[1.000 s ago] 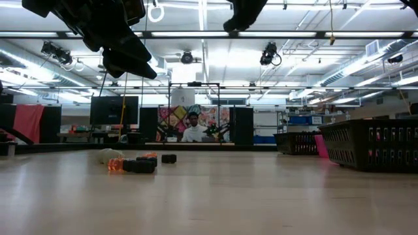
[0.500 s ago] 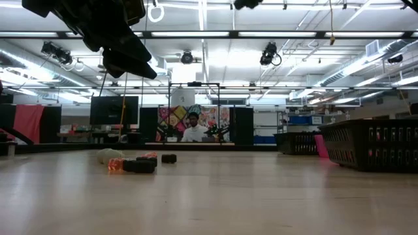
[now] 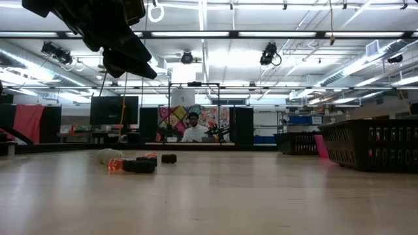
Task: Sort Halloween decoration
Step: Put the black skeleton toy into the bottom black bin
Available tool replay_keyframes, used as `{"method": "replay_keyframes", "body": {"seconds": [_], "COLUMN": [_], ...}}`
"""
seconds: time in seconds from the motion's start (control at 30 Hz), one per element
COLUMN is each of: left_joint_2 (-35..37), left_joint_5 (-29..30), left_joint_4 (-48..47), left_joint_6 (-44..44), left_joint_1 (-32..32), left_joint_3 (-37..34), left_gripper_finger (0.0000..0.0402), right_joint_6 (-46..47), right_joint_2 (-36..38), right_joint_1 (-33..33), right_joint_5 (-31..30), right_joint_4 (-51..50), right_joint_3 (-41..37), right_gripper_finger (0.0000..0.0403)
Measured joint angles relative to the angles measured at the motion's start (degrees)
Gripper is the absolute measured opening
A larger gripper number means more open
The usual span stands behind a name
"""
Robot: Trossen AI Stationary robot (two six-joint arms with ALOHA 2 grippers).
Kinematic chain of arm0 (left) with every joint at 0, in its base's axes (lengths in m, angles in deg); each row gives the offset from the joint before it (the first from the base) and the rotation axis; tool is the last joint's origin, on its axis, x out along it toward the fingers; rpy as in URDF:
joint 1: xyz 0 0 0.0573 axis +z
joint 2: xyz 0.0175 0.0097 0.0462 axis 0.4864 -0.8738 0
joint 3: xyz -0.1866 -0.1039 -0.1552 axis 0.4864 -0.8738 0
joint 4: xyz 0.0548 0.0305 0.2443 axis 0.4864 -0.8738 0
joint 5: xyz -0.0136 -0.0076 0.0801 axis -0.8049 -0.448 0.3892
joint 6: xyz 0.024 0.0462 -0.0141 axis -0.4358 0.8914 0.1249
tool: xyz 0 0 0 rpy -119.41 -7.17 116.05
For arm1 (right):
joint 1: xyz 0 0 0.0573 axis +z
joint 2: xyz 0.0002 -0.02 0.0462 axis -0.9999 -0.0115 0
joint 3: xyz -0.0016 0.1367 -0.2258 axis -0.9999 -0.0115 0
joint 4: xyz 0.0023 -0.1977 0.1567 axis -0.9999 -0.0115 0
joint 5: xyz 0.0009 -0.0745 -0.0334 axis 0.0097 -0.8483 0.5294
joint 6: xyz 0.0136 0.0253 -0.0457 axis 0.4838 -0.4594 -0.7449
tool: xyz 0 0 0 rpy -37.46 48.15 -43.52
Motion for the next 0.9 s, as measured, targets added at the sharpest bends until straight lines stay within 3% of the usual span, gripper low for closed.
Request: {"method": "replay_keyframes", "body": {"seconds": [0.57, 0.9], "left_joint_2": [0.00, 0.00], "left_joint_5": [0.00, 0.00], "left_joint_4": [0.02, -0.01], "left_joint_6": [-0.40, -0.46], "left_joint_1": [-0.02, -0.02], "left_joint_3": [0.00, 0.00], "left_gripper_finger": [0.0192, 0.0192], "right_joint_6": [1.55, 2.00], "right_joint_2": [9.32, 10.05], "right_joint_1": [0.48, 0.53], "right_joint_5": [0.63, 3.11], "right_joint_4": [0.02, 0.00], "right_joint_3": [0.00, -3.47], "right_gripper_finger": [0.0030, 0.0030]}}
